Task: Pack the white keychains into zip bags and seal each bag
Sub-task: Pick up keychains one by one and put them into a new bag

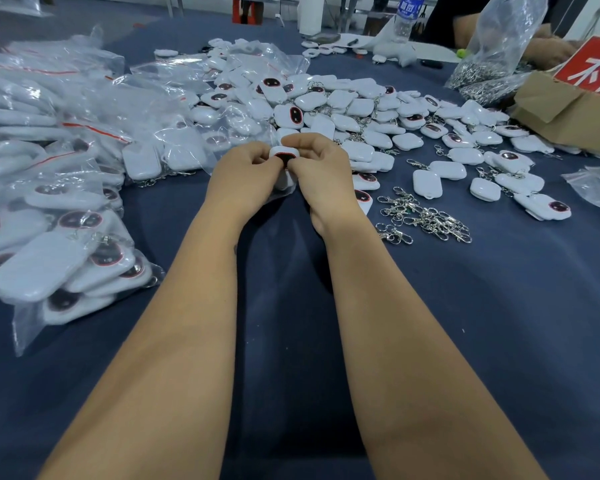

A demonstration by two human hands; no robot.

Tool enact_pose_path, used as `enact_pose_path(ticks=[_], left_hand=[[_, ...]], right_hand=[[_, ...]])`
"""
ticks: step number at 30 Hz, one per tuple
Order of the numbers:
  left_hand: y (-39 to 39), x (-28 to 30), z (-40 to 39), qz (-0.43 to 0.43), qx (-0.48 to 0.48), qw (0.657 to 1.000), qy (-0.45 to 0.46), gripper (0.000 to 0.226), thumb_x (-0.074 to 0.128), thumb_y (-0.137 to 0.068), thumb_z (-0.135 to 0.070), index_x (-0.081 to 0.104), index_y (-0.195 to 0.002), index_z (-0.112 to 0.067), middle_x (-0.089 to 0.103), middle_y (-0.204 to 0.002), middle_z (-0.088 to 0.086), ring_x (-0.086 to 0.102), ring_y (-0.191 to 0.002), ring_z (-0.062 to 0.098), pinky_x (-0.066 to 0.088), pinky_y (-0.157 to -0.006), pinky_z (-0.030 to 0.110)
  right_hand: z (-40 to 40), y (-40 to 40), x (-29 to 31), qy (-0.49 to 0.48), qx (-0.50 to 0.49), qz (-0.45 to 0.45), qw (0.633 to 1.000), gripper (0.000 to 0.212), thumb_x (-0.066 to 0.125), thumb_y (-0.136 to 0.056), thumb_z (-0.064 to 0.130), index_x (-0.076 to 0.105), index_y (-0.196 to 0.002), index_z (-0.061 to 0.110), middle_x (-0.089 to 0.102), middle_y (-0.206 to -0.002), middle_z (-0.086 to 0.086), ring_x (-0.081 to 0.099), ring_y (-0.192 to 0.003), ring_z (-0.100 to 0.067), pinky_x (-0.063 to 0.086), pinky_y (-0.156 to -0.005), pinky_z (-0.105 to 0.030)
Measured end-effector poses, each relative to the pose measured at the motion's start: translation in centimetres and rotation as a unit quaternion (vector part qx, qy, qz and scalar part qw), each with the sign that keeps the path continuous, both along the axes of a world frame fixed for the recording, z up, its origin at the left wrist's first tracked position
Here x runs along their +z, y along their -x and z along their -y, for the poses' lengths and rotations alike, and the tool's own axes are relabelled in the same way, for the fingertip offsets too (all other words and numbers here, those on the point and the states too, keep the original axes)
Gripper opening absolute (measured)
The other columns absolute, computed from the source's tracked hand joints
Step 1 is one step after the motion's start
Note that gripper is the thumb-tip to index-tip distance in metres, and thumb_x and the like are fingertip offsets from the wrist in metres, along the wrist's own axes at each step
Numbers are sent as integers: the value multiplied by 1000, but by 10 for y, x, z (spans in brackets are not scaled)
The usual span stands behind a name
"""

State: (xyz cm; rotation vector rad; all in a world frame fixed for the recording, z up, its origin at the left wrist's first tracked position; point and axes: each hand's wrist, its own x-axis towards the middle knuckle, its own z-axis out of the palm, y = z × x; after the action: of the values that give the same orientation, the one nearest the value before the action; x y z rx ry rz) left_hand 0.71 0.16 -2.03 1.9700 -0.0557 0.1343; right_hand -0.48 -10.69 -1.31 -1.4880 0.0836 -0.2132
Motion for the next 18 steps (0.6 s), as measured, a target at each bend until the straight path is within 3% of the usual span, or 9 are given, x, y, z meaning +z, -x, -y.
enact_pose_path(ticks=[6, 9, 11, 13, 14, 18], left_hand=[[1, 0, 1, 18, 20, 1000, -11, 13, 56, -88, -33, 68, -83, -29, 58, -58, -16, 50, -54, 1, 40, -58, 25], [2, -2, 2, 22, 27, 999, -11, 19, 54, -89, -33, 61, -72, -29, 57, -57, -16, 50, -56, 4, 39, -59, 26], [1, -1, 2, 26, 38, 999, 1, 17, 53, -87, -32, 62, -72, -29, 58, -56, -19, 51, -54, 1, 41, -60, 28], [1, -1, 2, 43, 61, 997, 31, 10, 56, -85, -29, 64, -90, -31, 65, -72, -16, 58, -64, 1, 49, -65, 29], [2, -1, 1, 62, 81, 994, 34, 18, 58, -86, -25, 62, -102, -33, 65, -78, -13, 59, -68, 2, 49, -65, 27], [1, 0, -5, 82, 135, 987, 0, 44, 62, -86, -17, 56, -129, -26, 62, -83, -13, 58, -75, 3, 38, -60, 17]], right_hand=[[-1, 0, 0, 22, -8, 0, 1000, 33, 50, -85, -13, 65, -87, 17, 72, -97, -16, 70, -93, -31, 59, -87, -42], [0, 2, 0, 35, -2, 10, 999, 32, 51, -85, -12, 64, -90, 17, 72, -86, -7, 71, -72, -14, 57, -67, -24], [0, 2, -1, 68, -22, 18, 997, 29, 54, -85, -10, 63, -93, 17, 68, -82, 0, 68, -68, -9, 53, -64, -20], [0, 0, -3, 119, -55, 25, 991, 24, 60, -85, -4, 63, -97, 17, 67, -89, 0, 66, -80, -14, 53, -73, -25], [1, 0, -4, 136, -69, 27, 988, 22, 63, -86, 0, 64, -99, 17, 66, -91, 1, 64, -82, -13, 51, -74, -24], [3, -1, -4, 184, -108, 24, 977, 18, 71, -85, 15, 61, -98, 23, 62, -86, 14, 57, -73, -3, 43, -65, -16]])
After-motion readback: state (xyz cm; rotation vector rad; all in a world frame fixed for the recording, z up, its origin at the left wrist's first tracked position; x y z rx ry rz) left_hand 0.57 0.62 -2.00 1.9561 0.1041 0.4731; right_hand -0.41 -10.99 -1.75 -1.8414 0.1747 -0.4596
